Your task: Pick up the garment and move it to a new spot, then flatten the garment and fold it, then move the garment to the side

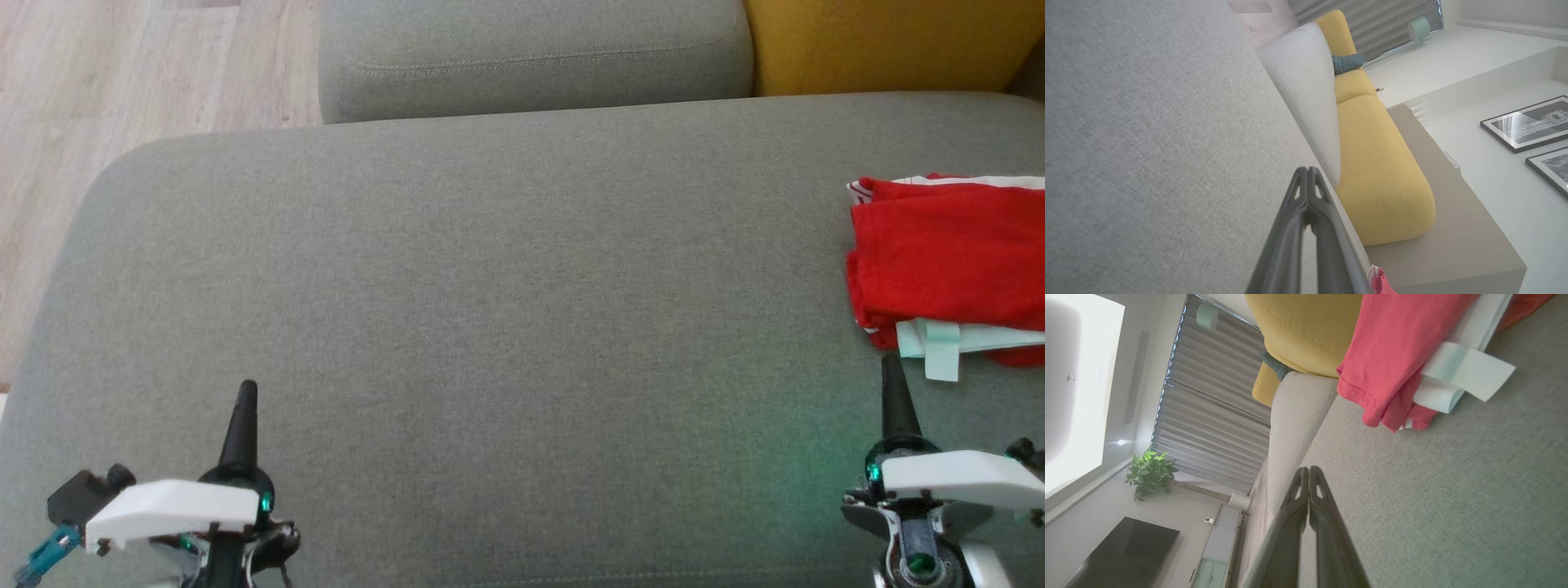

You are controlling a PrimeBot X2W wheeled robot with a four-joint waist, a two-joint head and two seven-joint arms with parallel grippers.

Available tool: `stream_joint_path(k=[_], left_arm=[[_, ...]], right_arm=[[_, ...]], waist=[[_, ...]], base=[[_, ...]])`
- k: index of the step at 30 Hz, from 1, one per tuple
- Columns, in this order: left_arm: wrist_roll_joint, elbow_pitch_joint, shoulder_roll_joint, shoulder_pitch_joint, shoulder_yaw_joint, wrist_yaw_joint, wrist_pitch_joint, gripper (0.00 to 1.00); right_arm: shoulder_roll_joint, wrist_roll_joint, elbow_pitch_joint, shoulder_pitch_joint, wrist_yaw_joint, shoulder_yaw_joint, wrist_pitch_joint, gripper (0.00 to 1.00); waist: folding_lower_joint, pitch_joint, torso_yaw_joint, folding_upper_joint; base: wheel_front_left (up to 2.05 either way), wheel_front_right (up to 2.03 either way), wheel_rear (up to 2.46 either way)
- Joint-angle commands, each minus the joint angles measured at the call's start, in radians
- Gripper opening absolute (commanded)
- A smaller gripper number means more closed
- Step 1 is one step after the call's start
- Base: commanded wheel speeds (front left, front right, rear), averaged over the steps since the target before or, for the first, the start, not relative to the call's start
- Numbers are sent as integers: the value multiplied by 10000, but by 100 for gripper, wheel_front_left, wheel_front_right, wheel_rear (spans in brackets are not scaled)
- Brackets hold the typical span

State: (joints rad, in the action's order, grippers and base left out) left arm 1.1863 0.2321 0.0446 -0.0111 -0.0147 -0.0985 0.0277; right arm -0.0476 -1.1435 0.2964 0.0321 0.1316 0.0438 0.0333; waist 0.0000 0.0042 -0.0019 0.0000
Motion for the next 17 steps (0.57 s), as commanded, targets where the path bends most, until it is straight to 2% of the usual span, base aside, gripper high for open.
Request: stream_joint_path(k=[1,17], left_arm=[[204,-265,154,629,351,-94,-57,0],[1817,-113,161,842,653,-183,-534,0]], right_arm=[[-180,-242,-412,604,-6,-79,-86,0],[-181,-2026,-457,656,-7,140,-555,0]], waist=[[0,0,1,0],[0,-4,8,0]], base=[[0,0,0],[0,0,0]])
